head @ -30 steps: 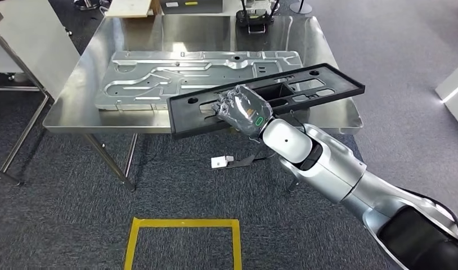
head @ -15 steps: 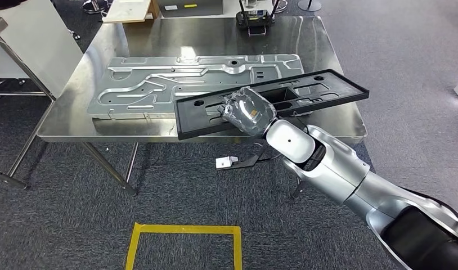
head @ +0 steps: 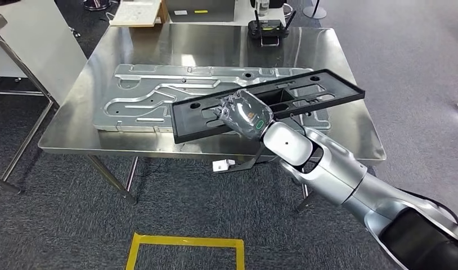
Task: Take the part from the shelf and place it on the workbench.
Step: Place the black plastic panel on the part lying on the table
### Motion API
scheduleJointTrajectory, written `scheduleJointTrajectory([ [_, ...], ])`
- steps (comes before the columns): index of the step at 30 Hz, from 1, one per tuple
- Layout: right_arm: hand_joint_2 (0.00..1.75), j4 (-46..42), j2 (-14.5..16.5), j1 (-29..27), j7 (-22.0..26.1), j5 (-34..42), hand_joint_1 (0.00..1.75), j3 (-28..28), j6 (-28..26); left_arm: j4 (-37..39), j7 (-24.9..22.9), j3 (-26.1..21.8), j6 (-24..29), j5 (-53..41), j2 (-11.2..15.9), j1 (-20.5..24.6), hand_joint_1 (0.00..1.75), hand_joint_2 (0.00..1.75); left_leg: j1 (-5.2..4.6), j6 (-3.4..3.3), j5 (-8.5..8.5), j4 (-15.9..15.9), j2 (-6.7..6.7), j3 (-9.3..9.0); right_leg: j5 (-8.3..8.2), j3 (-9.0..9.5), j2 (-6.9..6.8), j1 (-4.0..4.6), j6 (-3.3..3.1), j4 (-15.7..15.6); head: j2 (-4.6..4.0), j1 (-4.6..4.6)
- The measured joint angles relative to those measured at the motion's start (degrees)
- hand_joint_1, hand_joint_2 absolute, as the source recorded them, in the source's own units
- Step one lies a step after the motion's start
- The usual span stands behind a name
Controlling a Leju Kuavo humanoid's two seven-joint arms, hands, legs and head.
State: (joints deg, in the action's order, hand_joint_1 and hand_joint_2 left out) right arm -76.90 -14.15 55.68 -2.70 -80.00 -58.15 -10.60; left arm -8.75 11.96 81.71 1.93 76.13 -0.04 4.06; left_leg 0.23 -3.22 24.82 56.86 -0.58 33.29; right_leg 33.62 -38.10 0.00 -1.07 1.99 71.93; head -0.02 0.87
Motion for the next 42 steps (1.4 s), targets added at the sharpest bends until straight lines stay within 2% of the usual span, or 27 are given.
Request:
scheduleJointTrajectory([
  [1, 1.75, 0.08, -0.08, -0.29, 0.00, 0.11, 1.75, -0.01, 0.01, 0.01, 0.01, 0.00, 0.04, 0.02, -0.01, 0.00, 0.00, 1.75, -0.03, -0.02, 0.55, 0.02, -0.15, -0.62, 0.85, -1.95, 0.00, -0.01, 0.10, 1.61, 0.01, -0.01],
  [2, 1.75, 0.20, -0.16, -0.58, 0.00, 0.22, 1.75, -0.01, -0.04, 0.00, 0.01, 0.00, 0.04, 0.03, -0.02, -0.06, 0.00, 1.75, -0.06, 0.01, 1.15, 0.06, -0.31, -1.36, 0.67, -3.04, 0.00, -0.01, 0.12, 1.46, 0.01, -0.01],
  [3, 1.75, 0.33, -0.24, -0.79, -0.01, 0.31, 1.75, -0.01, -0.14, -0.01, 0.00, 0.01, 0.04, 0.03, -0.05, -0.14, 0.00, 1.75, -0.09, 0.08, 1.79, 0.10, -0.44, -2.20, -0.91, -3.16, 0.00, 0.00, 0.03, -0.60, 0.01, -0.01],
  [5, 1.75, 0.73, -0.44, -1.01, -0.01, 0.40, 1.75, 0.03, -0.50, -0.02, -0.02, 0.01, 0.04, 0.04, -0.18, -0.22, 0.00, 1.75, -0.19, 0.35, 3.18, 0.28, -0.55, -3.87, -7.17, -1.96, 0.03, 0.20, -0.55, -7.78, 0.00, -0.01],
  [6, 1.75, 1.01, -0.56, -1.07, -0.03, 0.44, 1.75, 0.05, -0.69, -0.02, -0.04, 0.01, 0.04, 0.04, -0.25, -0.15, 0.00, 1.75, -0.24, 0.63, 3.83, 0.36, -0.65, -4.37, -9.51, -1.37, 0.04, 0.43, -0.97, -10.69, 0.00, -0.02],
  [7, 1.75, 1.27, -0.66, -1.15, -0.04, 0.49, 1.75, 0.10, -0.84, -0.02, -0.08, 0.01, 0.07, 0.04, -0.32, -0.07, 0.00, 1.75, -0.25, 1.00, 4.41, 0.37, -0.73, -4.63, -11.16, -0.99, 0.06, 0.68, -1.41, -12.43, 0.00, -0.02],
  [8, 1.75, 1.50, -0.71, -1.28, -0.08, 0.54, 1.75, 0.15, -0.95, -0.02, -0.13, 0.01, 0.09, 0.04, -0.38, 0.01, 0.00, 1.75, -0.25, 1.38, 4.69, 0.55, -0.79, -4.84, -11.55, -0.84, 0.09, 0.90, -1.85, -13.06, 0.00, -0.02],
  [10, 1.75, 1.83, -0.83, -1.47, -0.20, 0.74, 1.75, 0.42, -1.00, -0.01, -0.18, 0.01, 0.17, 0.05, -0.35, 0.10, 0.00, 1.75, -0.15, 2.09, 4.81, 1.08, -0.76, -5.05, -11.22, 0.09, 0.09, 0.91, -2.62, -13.45, 0.00, -0.02],
  [12, 1.75, 2.16, -0.98, -1.57, -0.29, 0.95, 1.75, 0.74, -1.15, -0.01, -0.15, 0.01, 0.25, 0.08, -0.28, 0.13, 0.00, 1.75, -0.03, 2.72, 4.81, 4.55, -0.50, -3.65, -10.64, 1.46, 0.09, 0.60, -3.38, -14.00, 0.00, -0.01],
  [15, 1.75, 2.65, -1.04, -2.17, -0.25, 1.12, 1.75, 0.89, -1.65, -0.02, -0.11, 0.01, 0.39, 0.11, -0.25, 0.20, 0.00, 1.75, 0.45, 3.55, 7.81, 13.99, -0.21, 2.76, -9.23, 3.19, 0.10, 0.43, -3.82, -14.23, 0.01, 0.02],
  [16, 1.75, 2.82, -1.04, -2.63, -0.26, 1.22, 1.75, 0.92, -1.75, -0.02, -0.11, 0.01, 0.46, 0.12, -0.24, 0.21, 0.00, 1.75, 0.60, 3.80, 8.83, 15.73, -0.14, 4.60, -8.64, 3.82, 0.10, 0.41, -3.74, -14.20, 0.01, 0.02],
  [17, 1.75, 3.01, -1.04, -3.16, -0.29, 1.35, 1.75, 1.00, -1.82, -0.01, -0.11, 0.01, 0.54, 0.13, -0.23, 0.15, 0.00, 1.75, 0.72, 4.00, 8.91, 15.82, -0.04, 5.68, -8.01, 4.57, 0.10, 0.37, -3.61, -14.17, 0.01, 0.02],
  [18, 1.75, 3.20, -1.04, -3.65, -0.33, 1.49, 1.75, 1.13, -1.86, -0.01, -0.11, 0.01, 0.60, 0.13, -0.22, 0.05, 0.00, 1.75, 0.82, 4.10, 7.60, 14.04, 0.07, 5.86, -7.34, 5.39, 0.11, 0.30, -3.43, -14.09, 0.01, 0.03],
  [19, 1.75, 3.40, -1.04, -4.06, -0.35, 1.60, 1.75, 1.28, -1.90, -0.01, -0.11, 0.01, 0.65, 0.15, -0.21, -0.06, 0.00, 1.75, 0.91, 4.10, 5.04, 10.75, 0.17, 5.33, -6.64, 6.24, 0.12, 0.21, -3.21, -13.99, 0.01, 0.02],
  [20, 1.75, 3.59, -1.05, -4.37, -0.37, 1.69, 1.75, 1.43, -1.93, -0.01, -0.12, 0.01, 0.69, 0.16, -0.20, -0.23, 0.00, 1.75, 0.95, 3.99, 1.98, 7.10, 0.28, 4.61, -5.95, 6.98, 0.11, 0.15, -2.93, -13.87, 0.01, 0.02],
  [22, 1.75, 3.92, -1.03, -4.66, -0.41, 1.81, 1.75, 1.61, -2.01, -0.02, -0.13, 0.01, 0.73, 0.19, -0.20, -0.25, 0.00, 1.75, 0.66, 3.46, -1.56, 2.26, 0.42, 3.67, -4.96, 7.71, 0.11, 0.11, -2.21, -13.86, 0.00, 0.02],
  [25, 1.75, 4.10, -1.00, -5.01, -0.44, 1.95, 1.75, 1.84, -2.09, -0.02, -0.14, 0.01, 0.74, 0.19, -0.22, -0.05, 0.00, 1.75, 0.38, 2.15, -1.70, 1.20, 0.31, 2.96, -4.66, 8.01, 0.08, 0.15, -1.10, -13.73, 0.00, 0.02],
  [27, 1.75, 4.15, -1.01, -5.09, -0.47, 2.02, 1.75, 2.10, -2.14, -0.01, -0.13, 0.01, 0.74, 0.19, -0.27, -0.09, 0.00, 1.75, 0.49, 1.38, -1.35, 0.68, 0.24, 1.87, -4.49, 6.88, 0.06, 0.02, -0.75, -11.05, 0.00, -0.01],
  [30, 1.75, 4.29, -1.07, -5.28, -0.53, 2.07, 1.75, 2.29, -2.20, 0.00, -0.13, 0.00, 0.81, 0.22, -0.30, 0.10, 0.00, 1.75, 0.27, 0.53, -0.44, 0.48, 0.19, 0.58, -1.36, 0.42, 0.04, -0.06, -0.35, -1.12, 0.00, -0.03],
  [31, 1.75, 4.39, -1.15, -5.60, -0.60, 2.15, 1.75, 2.34, -2.22, 0.00, -0.12, -0.01, 0.84, 0.25, -0.30, 0.13, 0.00, 1.75, 0.16, 0.40, -0.06, 0.50, 0.10, 0.14, -0.22, -1.69, 0.04, -0.06, -0.29, 1.30, 0.00, -0.03],
  [32, 1.75, 4.55, -1.24, -6.05, -0.69, 2.28, 1.75, 2.46, -2.24, 0.01, -0.05, -0.01, 0.84, 0.33, -0.30, 0.11, 0.00, 1.75, 0.04, 0.35, 0.36, 0.53, -0.02, -0.40, 0.04, -3.00, 0.04, -0.04, -0.35, 2.02, 0.00, -0.04],
  [33, 1.75, 4.74, -1.33, -6.57, -0.79, 2.46, 1.75, 2.68, -2.31, 0.01, 0.05, -0.01, 0.78, 0.41, -0.33, 0.04, 0.00, 1.75, -0.09, 0.34, 0.82, 0.56, -0.18, -1.03, -1.04, -3.32, 0.04, 0.03, -0.55, 0.76, 0.00, -0.04],
  [35, 1.75, 5.39, -1.41, -7.58, -0.90, 2.99, 1.75, 3.43, -2.81, 0.00, 0.31, 0.00, 0.65, 0.52, -0.50, -0.08, 0.00, 1.75, -0.34, 0.36, 1.81, 0.58, -0.39, -2.30, -6.73, -1.75, 0.04, 0.45, -1.48, -6.35, 0.00, -0.04],
  [37, 1.75, 6.55, -1.41, -8.41, -0.89, 3.64, 1.75, 4.39, -3.70, -0.01, 0.48, -0.01, 0.65, 0.44, -0.75, 0.07, 0.00, 1.75, -0.54, 0.68, 2.62, 0.68, -0.59, -2.97, -10.40, -0.21, 0.08, 1.07, -2.47, -12.02, 0.01, -0.05],
  [38, 1.75, 7.22, -1.38, -8.82, -0.87, 3.95, 1.75, 4.86, -4.06, -0.02, 0.54, 0.00, 0.67, 0.34, -0.84, 0.17, 0.00, 1.75, -0.57, 0.95, 2.86, 0.86, -0.68, -3.13, -11.06, 0.09, 0.12, 1.29, -2.79, -13.09, 0.01, -0.09],
  [39, 1.75, 7.89, -1.32, -9.27, -0.85, 4.22, 1.75, 5.36, -4.28, -0.02, 0.61, 0.00, 0.68, 0.22, -0.87, 0.24, 0.00, 1.75, -0.63, 1.26, 2.93, 1.07, -0.75, -3.22, -10.81, 0.38, 0.15, 1.38, -2.87, -13.22, 0.01, -0.11],
  [42, 1.75, 9.80, -1.17, -10.46, -0.61, 5.08, 1.75, 6.97, -4.76, -0.02, 0.79, 0.01, 0.57, 0.17, -0.92, 0.23, 0.00, 1.75, -0.60, 1.19, 3.72, 0.65, -0.60, -3.97, -11.15, 1.27, 0.33, 1.34, -2.52, -13.59, 0.01, -0.17],
])
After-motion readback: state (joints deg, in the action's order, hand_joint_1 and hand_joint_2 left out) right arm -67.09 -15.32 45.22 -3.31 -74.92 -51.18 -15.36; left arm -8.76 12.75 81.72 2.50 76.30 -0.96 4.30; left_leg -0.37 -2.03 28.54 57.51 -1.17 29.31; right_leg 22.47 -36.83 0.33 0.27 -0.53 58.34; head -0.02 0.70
